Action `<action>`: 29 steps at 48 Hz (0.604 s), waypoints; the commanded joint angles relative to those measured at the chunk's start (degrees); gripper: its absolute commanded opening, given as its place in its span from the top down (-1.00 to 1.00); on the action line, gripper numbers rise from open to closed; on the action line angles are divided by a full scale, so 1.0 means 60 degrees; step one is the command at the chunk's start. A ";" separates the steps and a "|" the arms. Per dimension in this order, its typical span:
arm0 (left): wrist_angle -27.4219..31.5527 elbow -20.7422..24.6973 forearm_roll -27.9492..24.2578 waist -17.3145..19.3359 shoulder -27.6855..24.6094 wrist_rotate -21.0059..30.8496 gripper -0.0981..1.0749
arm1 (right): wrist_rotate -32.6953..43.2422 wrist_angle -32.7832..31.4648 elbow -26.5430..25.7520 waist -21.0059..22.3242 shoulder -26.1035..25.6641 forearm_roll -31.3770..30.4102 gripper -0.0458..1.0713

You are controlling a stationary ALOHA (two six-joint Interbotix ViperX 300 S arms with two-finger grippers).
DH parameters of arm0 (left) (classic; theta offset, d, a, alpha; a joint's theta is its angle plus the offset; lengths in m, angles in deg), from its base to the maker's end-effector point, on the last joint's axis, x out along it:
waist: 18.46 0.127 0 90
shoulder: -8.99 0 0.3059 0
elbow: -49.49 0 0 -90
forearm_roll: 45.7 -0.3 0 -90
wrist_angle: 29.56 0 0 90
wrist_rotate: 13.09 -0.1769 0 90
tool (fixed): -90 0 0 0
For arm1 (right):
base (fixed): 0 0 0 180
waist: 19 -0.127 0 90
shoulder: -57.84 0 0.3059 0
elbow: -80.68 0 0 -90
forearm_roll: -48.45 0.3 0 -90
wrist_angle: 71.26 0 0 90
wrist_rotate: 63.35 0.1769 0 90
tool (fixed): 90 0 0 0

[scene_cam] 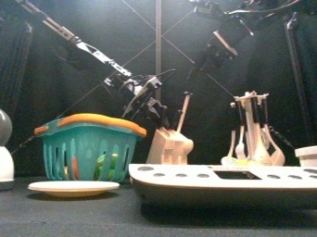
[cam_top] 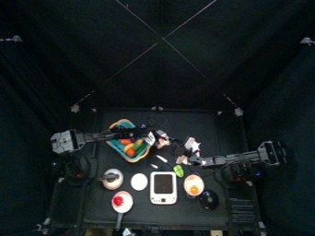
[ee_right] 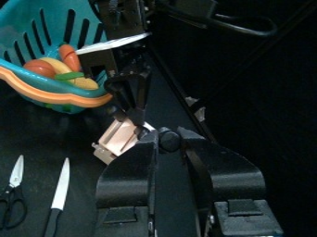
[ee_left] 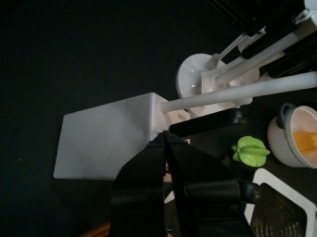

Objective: Pull sharpener out

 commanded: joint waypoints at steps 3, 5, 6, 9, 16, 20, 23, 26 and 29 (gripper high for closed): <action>0.0088 0.0029 -0.0029 0.0059 0.0015 -0.0029 0.22 | -0.0015 -0.0337 -0.0073 -0.0396 -0.0630 -0.0044 0.11; 0.0088 0.0029 -0.0044 0.0059 0.0000 -0.0029 0.22 | -0.0015 -0.0454 -0.0044 -0.0542 -0.0762 -0.0059 0.11; 0.0103 0.0044 -0.0029 0.0073 0.0015 -0.0029 0.22 | -0.0029 -0.0498 -0.0015 -0.0586 -0.0820 -0.0059 0.11; 0.0088 0.0029 -0.0044 0.0059 0.0015 -0.0029 0.22 | -0.0015 -0.0571 0.0073 -0.0732 -0.1025 -0.0044 0.11; 0.0015 0.0073 -0.0044 0.0059 0.0161 -0.0044 0.22 | 0.0015 -0.0630 0.0293 -0.0938 -0.1377 -0.0044 0.11; -0.0059 0.0088 -0.0117 0.0015 0.0337 -0.0059 0.22 | 0.0059 -0.0630 0.0454 -0.0938 -0.1479 -0.0044 0.11; -0.0161 0.0088 -0.0176 0.0000 0.0454 -0.0059 0.22 | 0.0059 -0.0630 0.0498 -0.0938 -0.1479 0.0000 0.11; -0.0381 0.0059 -0.0293 0.0000 0.0571 -0.0088 0.23 | 0.0044 -0.0630 0.0513 -0.0938 -0.1479 0.0044 0.11; -0.0630 0.0044 -0.0527 0.0000 0.0674 -0.0088 0.23 | 0.0044 -0.0630 0.0527 -0.0938 -0.1479 0.0044 0.11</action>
